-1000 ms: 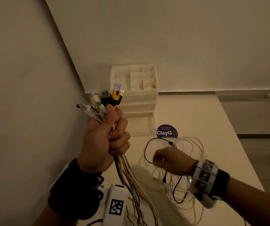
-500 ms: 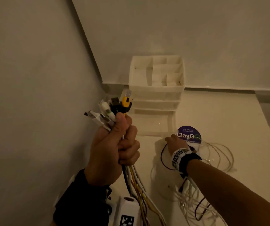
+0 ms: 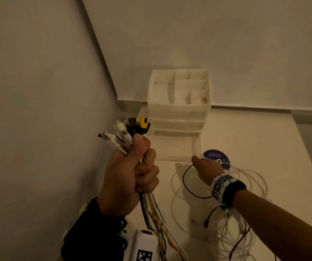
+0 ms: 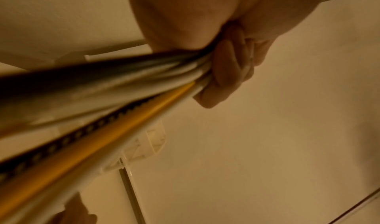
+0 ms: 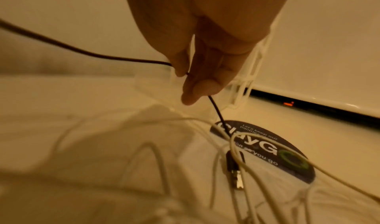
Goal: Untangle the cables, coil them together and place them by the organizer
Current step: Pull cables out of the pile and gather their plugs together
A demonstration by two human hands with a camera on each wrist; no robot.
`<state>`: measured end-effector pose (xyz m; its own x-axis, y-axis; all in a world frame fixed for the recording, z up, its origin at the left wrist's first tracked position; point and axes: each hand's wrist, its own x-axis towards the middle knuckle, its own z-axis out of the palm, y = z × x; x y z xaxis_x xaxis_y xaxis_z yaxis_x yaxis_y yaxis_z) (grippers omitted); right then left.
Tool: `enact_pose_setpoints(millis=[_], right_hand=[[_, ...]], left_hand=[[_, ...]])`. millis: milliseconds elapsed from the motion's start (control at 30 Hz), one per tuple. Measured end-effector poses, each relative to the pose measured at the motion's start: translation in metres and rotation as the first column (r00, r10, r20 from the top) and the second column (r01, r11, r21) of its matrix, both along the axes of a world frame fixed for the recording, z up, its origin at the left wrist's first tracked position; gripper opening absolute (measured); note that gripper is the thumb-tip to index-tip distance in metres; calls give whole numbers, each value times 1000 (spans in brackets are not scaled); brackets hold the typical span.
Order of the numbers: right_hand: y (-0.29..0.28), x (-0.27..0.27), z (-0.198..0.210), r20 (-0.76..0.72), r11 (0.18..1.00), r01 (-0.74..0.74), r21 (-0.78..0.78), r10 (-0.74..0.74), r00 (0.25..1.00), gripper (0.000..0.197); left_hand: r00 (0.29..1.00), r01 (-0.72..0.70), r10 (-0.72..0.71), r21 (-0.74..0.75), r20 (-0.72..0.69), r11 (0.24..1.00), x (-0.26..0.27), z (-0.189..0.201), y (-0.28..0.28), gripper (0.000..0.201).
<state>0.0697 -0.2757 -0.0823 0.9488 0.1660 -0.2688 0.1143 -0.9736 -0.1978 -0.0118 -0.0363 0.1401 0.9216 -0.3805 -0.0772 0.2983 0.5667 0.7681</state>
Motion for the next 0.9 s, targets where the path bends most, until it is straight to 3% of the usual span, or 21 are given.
enact_pose_setpoints(millis=[33,67,100,167,200,267,300,367,467,633,767,900], right_hand=[[-6,-4,6,2,983,89,163,-91,996,17],[-13,-10,13,-19,908,193,372,-201,979,13],[-18,-19,24,-75,758,294,583,-309,948,11],[-23,-39,49,-236,341,418,842,-464,854,12],[-23,-50,63,-309,150,429,891,-493,813,9],[-18,-72,91,-400,-134,386,912,-493,773,7],[-15,-82,105,-421,-232,352,907,-484,767,7],[-8,-100,131,-426,-340,290,894,-451,785,7],[2,-128,168,-381,-388,234,891,-364,850,30],[16,-170,205,-287,-285,204,937,-287,914,41],[27,-192,209,-144,-64,130,989,-295,945,57],[30,-205,204,7,179,62,982,-361,932,62]], left_hand=[[1000,3,-3,-3,8,1000,0,0,-1,48],[1000,7,-7,-5,17,1000,0,0,-3,48],[1000,9,-8,-5,24,1000,0,0,-5,48],[1000,4,-4,-7,24,1000,1,-1,-11,47],[1000,-2,2,-5,14,1000,1,-1,-14,46],[1000,-22,22,15,-10,1000,1,-2,-24,39],[999,-32,32,26,-20,999,1,-3,-29,37],[998,-44,45,44,-37,998,-2,-3,-41,35],[995,-46,52,67,-82,997,-7,-4,-56,31],[991,-18,26,63,-129,998,-20,-4,-74,33],[996,-22,27,67,-80,998,-32,-3,-82,40],[999,-36,38,174,-13,984,-44,-4,-87,52]])
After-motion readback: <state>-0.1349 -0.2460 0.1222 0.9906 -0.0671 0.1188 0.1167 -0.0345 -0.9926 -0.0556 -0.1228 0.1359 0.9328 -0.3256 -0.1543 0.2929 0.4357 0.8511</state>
